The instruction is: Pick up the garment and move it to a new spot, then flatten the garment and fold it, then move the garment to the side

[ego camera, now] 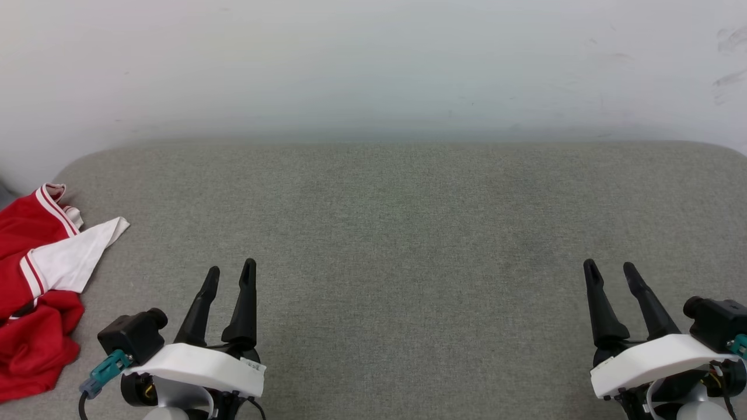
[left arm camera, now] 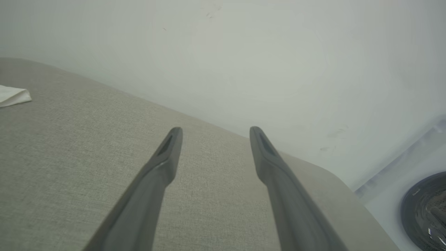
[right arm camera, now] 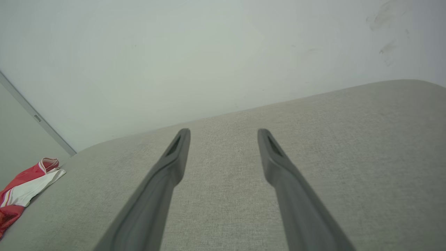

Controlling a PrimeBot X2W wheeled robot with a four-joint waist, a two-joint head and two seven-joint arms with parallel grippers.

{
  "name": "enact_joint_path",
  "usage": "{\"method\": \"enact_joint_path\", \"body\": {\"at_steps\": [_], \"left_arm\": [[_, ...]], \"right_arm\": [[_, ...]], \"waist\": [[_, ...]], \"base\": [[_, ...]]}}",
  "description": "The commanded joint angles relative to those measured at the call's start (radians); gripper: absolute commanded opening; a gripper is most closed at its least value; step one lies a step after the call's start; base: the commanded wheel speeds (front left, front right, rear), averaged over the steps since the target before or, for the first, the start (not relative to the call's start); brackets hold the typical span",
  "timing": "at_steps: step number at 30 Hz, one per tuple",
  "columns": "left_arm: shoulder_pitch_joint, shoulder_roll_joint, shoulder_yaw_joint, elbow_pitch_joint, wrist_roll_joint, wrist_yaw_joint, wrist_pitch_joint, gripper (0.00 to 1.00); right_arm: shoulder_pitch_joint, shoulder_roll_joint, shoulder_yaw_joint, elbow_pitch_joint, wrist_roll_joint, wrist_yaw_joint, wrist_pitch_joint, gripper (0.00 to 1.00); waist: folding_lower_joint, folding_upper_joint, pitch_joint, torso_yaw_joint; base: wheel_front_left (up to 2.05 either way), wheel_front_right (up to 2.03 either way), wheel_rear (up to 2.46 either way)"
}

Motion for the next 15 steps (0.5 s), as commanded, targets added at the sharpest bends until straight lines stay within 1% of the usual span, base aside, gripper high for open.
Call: {"method": "enact_joint_path", "body": {"at_steps": [1, 15], "left_arm": [[0.003, 0.006, 0.006, -0.006, 0.024, 0.000, -0.009, 1.00], [0.006, -0.003, 0.033, 0.012, 0.225, 0.001, -0.043, 1.00]], "right_arm": [[-0.001, 0.000, -0.004, -0.013, -0.023, 0.000, 0.001, 1.00], [0.012, 0.000, -0.035, -0.038, -0.171, 0.000, 0.004, 1.00]], "waist": [[0.0000, -0.0001, 0.000, 0.000], [0.0000, -0.0001, 0.001, 0.004]], "base": [[0.00, 0.00, 0.00], [0.00, 0.00, 0.00]]}}
